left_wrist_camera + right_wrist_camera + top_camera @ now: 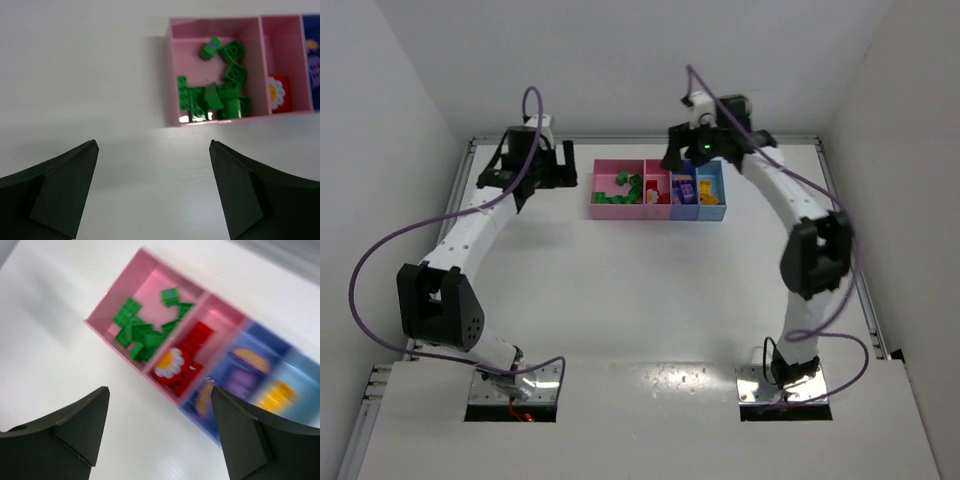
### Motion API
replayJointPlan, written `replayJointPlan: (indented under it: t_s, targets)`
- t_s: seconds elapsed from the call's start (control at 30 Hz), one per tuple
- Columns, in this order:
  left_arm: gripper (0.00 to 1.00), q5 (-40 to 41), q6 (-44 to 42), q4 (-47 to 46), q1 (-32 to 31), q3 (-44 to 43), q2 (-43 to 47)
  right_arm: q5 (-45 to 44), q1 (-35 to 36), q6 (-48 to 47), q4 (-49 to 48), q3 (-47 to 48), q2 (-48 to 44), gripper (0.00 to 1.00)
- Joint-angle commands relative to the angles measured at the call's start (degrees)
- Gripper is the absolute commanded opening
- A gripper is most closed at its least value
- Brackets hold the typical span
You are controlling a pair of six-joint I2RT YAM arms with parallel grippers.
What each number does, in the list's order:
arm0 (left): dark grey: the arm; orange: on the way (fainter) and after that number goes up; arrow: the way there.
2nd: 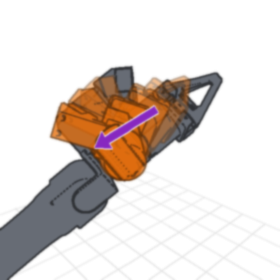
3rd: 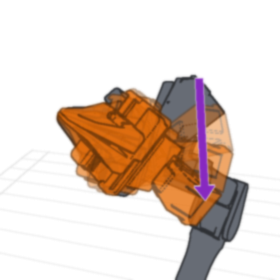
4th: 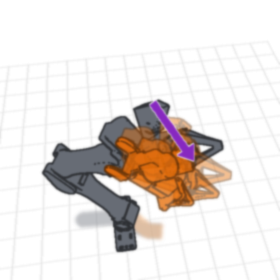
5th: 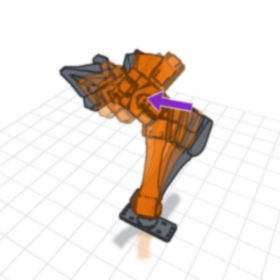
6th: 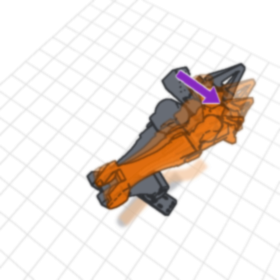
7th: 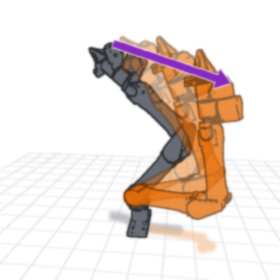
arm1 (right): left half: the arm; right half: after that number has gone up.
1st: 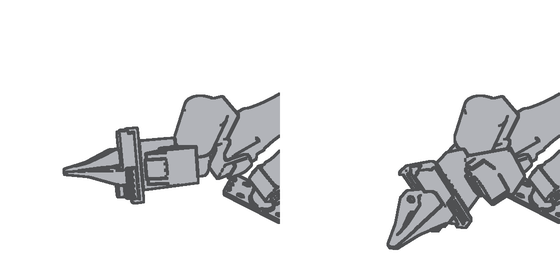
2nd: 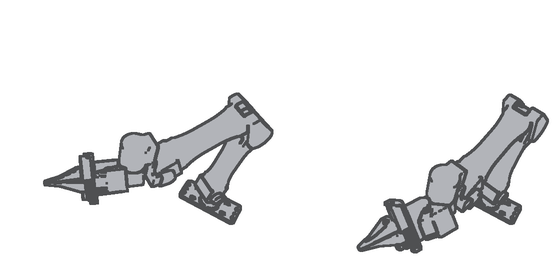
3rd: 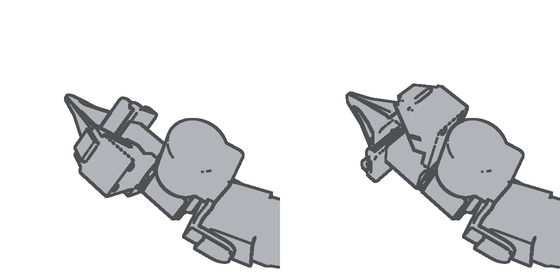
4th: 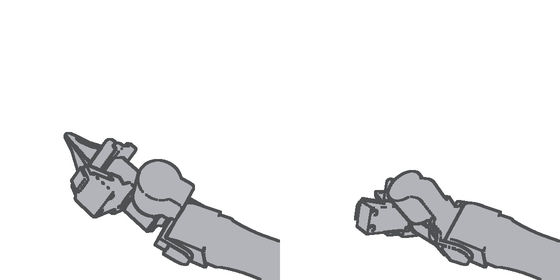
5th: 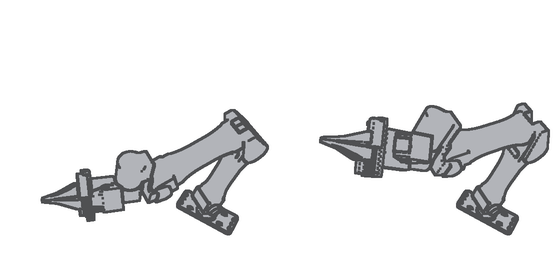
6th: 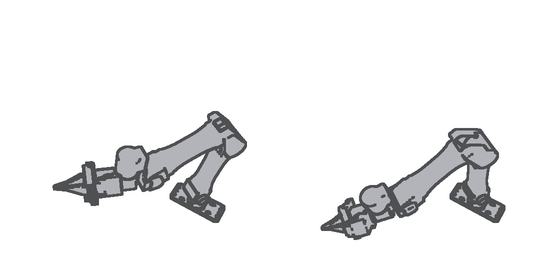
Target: Sort the legos into containers by color
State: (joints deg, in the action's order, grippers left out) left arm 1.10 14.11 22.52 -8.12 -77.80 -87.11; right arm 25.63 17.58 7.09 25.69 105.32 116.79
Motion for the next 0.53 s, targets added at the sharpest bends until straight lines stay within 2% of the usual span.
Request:
replayJointPlan:
  t_s: [0.0, 0.17, 0.27, 0.37, 0.5]
  targets:
    - [1.00, 1.80, 1.62, -2.84, -4.87, 2.65, -0.42, -2.60, -6.23, -3.74, -0.82, -10.36, -15.16, 0.83]
    - [1.00, 3.46, 3.02, -2.84, -6.65, 3.71, -1.57, -4.36, -15.20, -7.79, -1.78, -30.64, -29.48, 0.83]
    - [1.00, 5.57, 3.82, -3.36, -6.65, 5.90, -2.19, -5.41, -19.33, -7.01, -4.76, -40.76, -33.90, 0.83]
    - [1.00, 6.97, 3.82, -3.89, -6.12, 8.54, -2.19, -6.03, -23.20, -7.00, -6.09, -47.21, -37.68, 0.83]
    - [1.00, 7.60, 4.35, -5.03, -6.12, 9.77, -2.80, -6.03, -25.57, -7.00, -6.88, -49.77, -39.71, 0.83]
